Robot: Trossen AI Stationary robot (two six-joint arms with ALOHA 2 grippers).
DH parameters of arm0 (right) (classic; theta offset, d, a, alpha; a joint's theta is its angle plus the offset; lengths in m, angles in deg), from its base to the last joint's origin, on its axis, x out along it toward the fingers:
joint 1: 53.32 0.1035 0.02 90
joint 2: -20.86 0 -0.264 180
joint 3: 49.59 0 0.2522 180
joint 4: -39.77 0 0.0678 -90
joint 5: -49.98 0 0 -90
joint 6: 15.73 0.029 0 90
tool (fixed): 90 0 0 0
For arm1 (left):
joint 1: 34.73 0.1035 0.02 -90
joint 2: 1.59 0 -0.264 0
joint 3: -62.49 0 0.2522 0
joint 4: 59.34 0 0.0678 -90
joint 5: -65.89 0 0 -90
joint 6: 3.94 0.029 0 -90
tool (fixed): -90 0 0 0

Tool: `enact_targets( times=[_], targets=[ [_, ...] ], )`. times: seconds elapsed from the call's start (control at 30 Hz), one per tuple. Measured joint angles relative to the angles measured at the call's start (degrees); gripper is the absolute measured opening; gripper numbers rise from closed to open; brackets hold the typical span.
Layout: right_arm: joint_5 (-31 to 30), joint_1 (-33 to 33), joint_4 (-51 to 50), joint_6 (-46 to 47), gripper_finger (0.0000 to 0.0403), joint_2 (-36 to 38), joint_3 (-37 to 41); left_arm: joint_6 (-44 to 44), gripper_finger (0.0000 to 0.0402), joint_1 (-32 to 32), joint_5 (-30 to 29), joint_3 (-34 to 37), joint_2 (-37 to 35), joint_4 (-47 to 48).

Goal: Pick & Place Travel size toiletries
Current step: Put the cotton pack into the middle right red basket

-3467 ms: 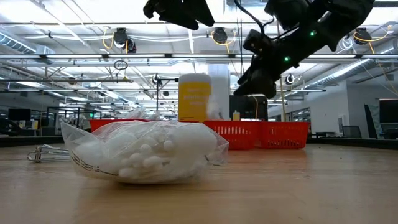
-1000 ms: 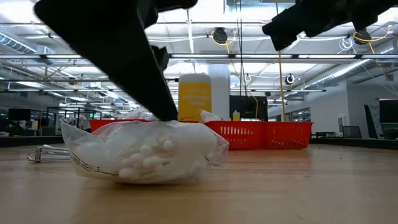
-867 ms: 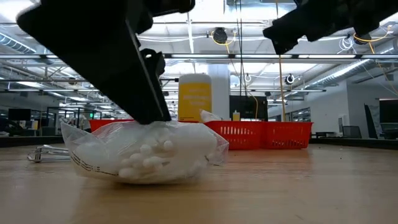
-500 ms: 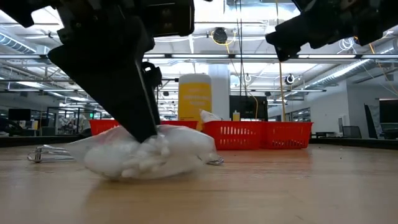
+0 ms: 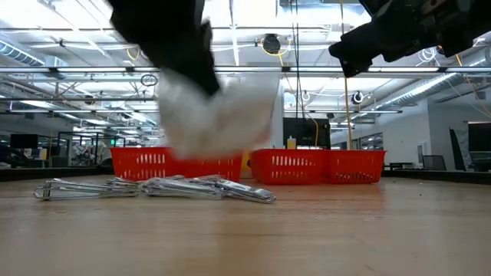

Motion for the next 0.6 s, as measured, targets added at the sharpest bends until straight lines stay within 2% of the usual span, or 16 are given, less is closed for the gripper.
enact_targets(
  times=[0.2, 0.27, 0.33, 0.43, 0.5, 0.6],
  targets=[
    [0.0, 1.0, 1.3, 0.6, 0.0124, 0.0, 2.0, 14.4, 0.0006, -1.0, -16.1, 0.0, -5.9, -2.0],
    [0.0, 1.3, 4.7, 0.6, 0.0122, 0.0, 4.2, 21.3, 0.0002, -0.7, -16.5, 0.0, -6.9, -6.2],
    [0.0, 1.5, 9.3, 0.7, 0.0120, 0.0, 6.4, 28.2, 0.0004, 0.0, -11.2, 0.0, -7.1, -12.0],
    [0.0, 1.9, 17.4, 1.9, 0.0118, 0.0, 10.5, 37.4, 0.0002, 2.0, 3.6, 0.0, -7.1, -18.0],
    [0.0, 2.4, 23.4, 2.3, 0.0118, 0.0, 13.3, 39.5, 0.0002, 3.9, 10.8, 0.0, -7.1, -19.6],
    [0.1, 3.1, 32.8, 1.6, 0.0118, 0.0, 16.8, 39.8, 0.0001, 7.4, 16.4, 0.0, -7.1, -20.5]
  ],
)
